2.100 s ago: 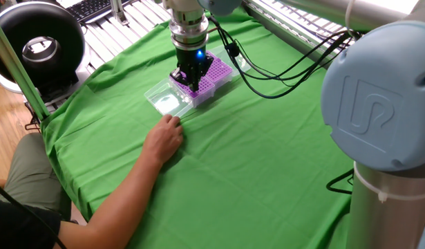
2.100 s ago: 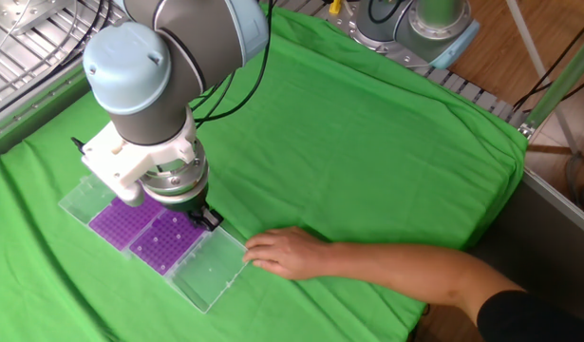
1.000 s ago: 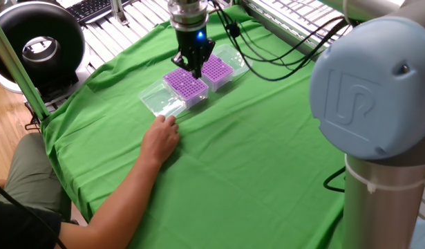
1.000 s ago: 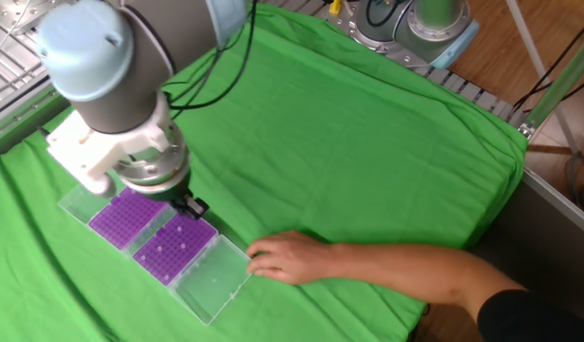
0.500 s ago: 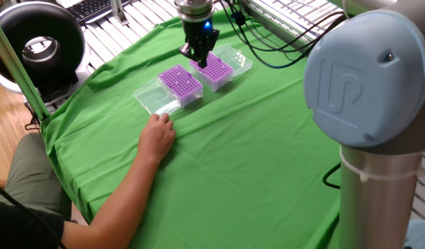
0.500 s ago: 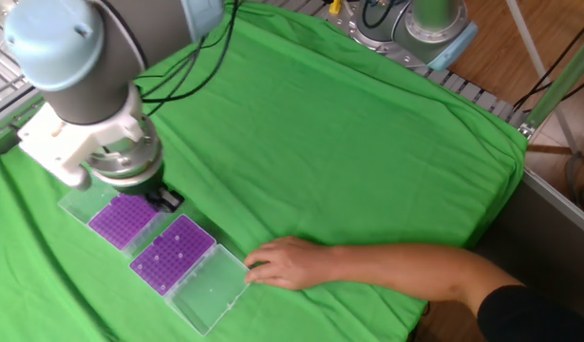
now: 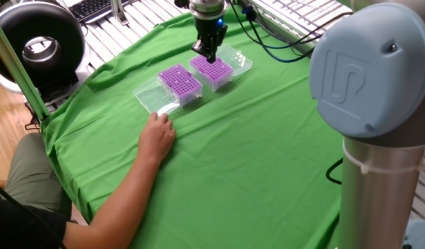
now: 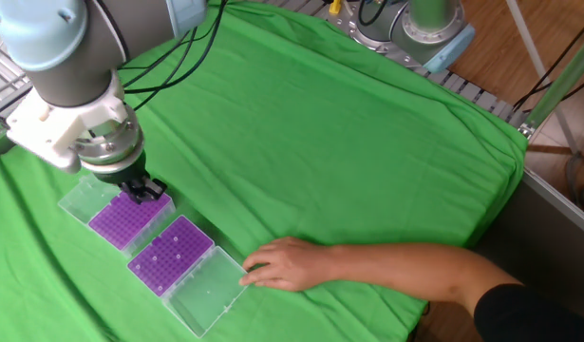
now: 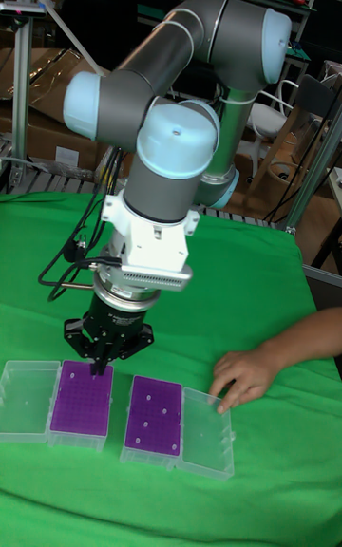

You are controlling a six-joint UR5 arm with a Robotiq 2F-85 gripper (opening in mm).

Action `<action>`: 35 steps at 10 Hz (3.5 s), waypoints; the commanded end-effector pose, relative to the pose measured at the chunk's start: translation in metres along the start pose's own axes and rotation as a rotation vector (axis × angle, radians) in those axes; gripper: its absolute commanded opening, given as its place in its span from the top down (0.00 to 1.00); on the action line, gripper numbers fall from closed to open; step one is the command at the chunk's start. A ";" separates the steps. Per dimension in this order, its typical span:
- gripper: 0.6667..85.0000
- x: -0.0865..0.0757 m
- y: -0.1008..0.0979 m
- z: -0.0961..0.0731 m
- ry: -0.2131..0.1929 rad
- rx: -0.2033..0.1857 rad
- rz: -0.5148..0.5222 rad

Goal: Insert a small pipette tip into the holder for small pipette tips

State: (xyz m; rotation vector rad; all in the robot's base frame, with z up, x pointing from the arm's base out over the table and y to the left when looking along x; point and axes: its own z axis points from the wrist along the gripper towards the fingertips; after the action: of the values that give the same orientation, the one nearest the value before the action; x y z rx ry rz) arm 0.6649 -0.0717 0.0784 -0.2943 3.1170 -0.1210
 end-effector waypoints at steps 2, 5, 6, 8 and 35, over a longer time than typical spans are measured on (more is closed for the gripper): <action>1.00 0.005 -0.011 0.006 -0.022 -0.013 -0.034; 1.00 0.006 -0.011 0.007 -0.027 -0.016 -0.037; 1.00 0.006 -0.011 0.009 -0.033 -0.020 -0.038; 1.00 0.006 -0.010 0.009 -0.035 -0.021 -0.037; 0.99 0.012 -0.014 0.024 -0.076 -0.051 -0.056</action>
State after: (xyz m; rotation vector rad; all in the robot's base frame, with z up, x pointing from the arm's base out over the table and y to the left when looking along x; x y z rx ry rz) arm 0.6541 -0.0915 0.0575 -0.3792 3.0509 -0.0565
